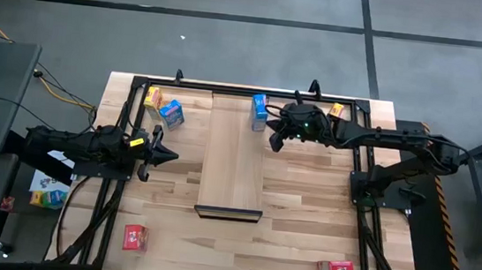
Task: Stack cereal on shelf
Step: Put the right blue cereal box on the shelf
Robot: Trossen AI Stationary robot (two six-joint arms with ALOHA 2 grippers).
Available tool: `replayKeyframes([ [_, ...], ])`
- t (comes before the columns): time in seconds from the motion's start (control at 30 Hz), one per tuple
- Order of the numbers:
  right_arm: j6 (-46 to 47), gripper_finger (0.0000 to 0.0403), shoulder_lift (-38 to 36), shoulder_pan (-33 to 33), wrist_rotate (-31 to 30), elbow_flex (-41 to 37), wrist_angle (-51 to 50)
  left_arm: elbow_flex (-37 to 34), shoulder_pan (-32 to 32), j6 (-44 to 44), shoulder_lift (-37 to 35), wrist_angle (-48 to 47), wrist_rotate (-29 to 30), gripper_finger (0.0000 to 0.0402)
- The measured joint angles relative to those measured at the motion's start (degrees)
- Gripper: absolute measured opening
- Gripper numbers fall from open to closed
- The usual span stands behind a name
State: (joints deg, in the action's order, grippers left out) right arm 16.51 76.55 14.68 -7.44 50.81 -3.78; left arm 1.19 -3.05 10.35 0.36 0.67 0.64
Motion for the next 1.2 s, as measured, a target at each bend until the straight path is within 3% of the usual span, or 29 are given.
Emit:
replayKeyframes([
  [0.5, 0.02, 0.0, 0.02, -2.1, 0.26, 0.02, 1.36, 0.0, 0.0, 0.0, -0.02, 0.0, 0.0, 0.0005],
  [0.73, -0.12, 0.0, 0.07, -3.54, 7.88, 0.0, -0.14, 0.0, 0.02, 0.0, 0.0, 0.0, 0.0, 0.0005],
  [0.93, -2.08, 0.0, 1.98, -6.15, 2.33, 0.02, 6.85, 0.0, 0.0, 0.0, -0.01, 0.0, 0.0, 0.0005],
  [1.2, -3.51, 0.0, 4.27, -5.68, -4.55, 0.02, 8.63, 0.0, 0.0, 0.0, -0.01, 0.0, 0.0, 0.0005],
])
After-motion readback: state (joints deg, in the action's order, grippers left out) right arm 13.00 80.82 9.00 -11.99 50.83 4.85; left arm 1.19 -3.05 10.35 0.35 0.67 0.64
